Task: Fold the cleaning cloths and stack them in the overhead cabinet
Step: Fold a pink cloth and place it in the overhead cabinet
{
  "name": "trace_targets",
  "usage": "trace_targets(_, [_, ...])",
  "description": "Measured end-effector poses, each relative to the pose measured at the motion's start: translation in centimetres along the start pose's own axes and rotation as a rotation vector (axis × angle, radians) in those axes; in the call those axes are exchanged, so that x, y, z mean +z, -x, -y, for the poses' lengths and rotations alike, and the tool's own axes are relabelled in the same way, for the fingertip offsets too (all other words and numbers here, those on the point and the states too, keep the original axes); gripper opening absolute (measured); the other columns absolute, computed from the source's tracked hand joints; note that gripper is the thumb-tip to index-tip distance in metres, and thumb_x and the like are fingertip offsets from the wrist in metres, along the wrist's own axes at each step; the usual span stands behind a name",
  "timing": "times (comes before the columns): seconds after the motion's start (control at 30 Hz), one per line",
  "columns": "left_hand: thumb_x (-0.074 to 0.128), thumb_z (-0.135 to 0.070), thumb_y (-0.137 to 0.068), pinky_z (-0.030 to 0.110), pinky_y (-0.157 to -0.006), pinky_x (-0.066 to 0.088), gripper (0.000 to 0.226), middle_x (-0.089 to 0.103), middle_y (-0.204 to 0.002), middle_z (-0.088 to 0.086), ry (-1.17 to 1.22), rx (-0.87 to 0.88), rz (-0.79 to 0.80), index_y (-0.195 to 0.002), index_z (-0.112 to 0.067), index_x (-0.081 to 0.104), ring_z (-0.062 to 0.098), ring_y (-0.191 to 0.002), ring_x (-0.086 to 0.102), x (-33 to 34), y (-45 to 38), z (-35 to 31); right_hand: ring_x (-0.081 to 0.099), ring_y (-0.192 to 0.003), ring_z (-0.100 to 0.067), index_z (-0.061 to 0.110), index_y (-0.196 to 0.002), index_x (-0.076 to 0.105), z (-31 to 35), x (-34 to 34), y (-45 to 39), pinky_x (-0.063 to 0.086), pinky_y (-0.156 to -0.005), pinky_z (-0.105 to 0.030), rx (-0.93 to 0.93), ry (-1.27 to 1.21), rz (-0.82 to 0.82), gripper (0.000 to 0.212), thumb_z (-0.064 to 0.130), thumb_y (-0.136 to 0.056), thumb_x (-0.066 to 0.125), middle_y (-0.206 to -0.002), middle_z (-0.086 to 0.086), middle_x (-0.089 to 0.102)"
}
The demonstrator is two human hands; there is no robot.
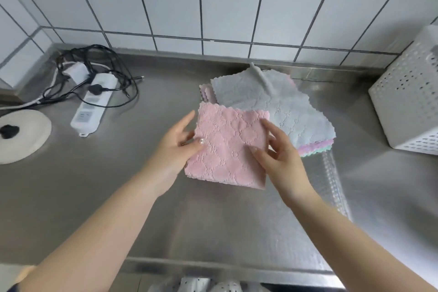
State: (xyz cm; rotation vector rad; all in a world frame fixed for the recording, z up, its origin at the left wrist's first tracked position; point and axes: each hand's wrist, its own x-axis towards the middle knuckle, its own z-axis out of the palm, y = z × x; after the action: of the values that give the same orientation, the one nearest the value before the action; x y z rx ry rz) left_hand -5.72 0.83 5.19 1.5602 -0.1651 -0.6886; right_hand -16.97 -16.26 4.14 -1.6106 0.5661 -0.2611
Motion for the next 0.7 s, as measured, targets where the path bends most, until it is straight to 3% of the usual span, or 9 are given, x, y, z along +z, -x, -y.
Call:
trace_targets(0.1, [0.053, 0.002, -0.090, 0.043, -0.101, 0.041, 0.060, 0.059, -0.127, 0.011, 0.089, -0.102, -0.041, -0.141, -0.025, 0.039, 0.023, -0.112, 0.059, -1.5, 1.8, -0.2, 0.066, -0.099, -0.007, 0.035, -0.142, 0.033, 0.6, 1.1, 1.2, 0.052, -0.086, -0.030, 0.071, -0.081, 0.070, 0.070, 0.019, -0.083, 0.068, -0.114, 0.008, 0.068])
trace_targets(0.23, [0.051, 0.003, -0.090, 0.032, -0.082, 0.051, 0.041, 0.065, -0.119, 0.010, 0.137, -0.147, -0.020, -0.126, -0.014, 0.056, 0.023, -0.101, 0.063, -4.2, 4.4, 0.0, 0.067, -0.100, -0.024, 0.026, -0.128, 0.053, 1.4, 3.2, 2.9, 0.054, -0.085, -0.041, 0.180, -0.163, 0.165, 0.043, 0.012, -0.088, 0.062, -0.104, -0.003, 0.072])
trace_targets(0.4, [0.052, -0.007, -0.092, 0.028, -0.072, 0.052, 0.023, 0.068, -0.104, 0.012, 0.205, -0.243, 0.021, -0.112, -0.007, 0.063, 0.021, -0.086, 0.066, -8.9, 5.8, -0.3, 0.069, -0.089, -0.015, 0.013, -0.109, 0.065, 2.8, 7.1, 4.0, 0.055, -0.069, -0.025, 0.268, -0.262, 0.208, 0.021, 0.009, -0.090, 0.057, -0.100, -0.002, 0.073])
trace_targets(0.57, [0.056, -0.016, -0.090, 0.023, -0.059, 0.050, 0.020, 0.065, -0.093, 0.008, 0.212, -0.299, 0.125, -0.108, -0.010, 0.061, 0.018, -0.073, 0.063, -15.3, 5.2, -0.5, 0.068, -0.082, -0.013, 0.012, -0.106, 0.065, 4.0, 13.2, 4.4, 0.054, -0.066, -0.024, 0.284, -0.296, 0.178, 0.019, 0.008, -0.091, 0.054, -0.097, -0.002, 0.073])
trace_targets(0.7, [0.057, -0.015, -0.090, 0.035, -0.075, 0.039, 0.021, 0.061, -0.104, 0.014, 0.146, -0.282, 0.200, -0.109, -0.008, 0.060, 0.027, -0.092, 0.056, -22.0, 4.8, -0.9, 0.068, -0.088, -0.016, 0.012, -0.106, 0.066, 4.5, 19.8, 6.3, 0.055, -0.073, -0.026, 0.257, -0.332, 0.091, 0.019, 0.010, -0.091, 0.054, -0.101, -0.005, 0.073])
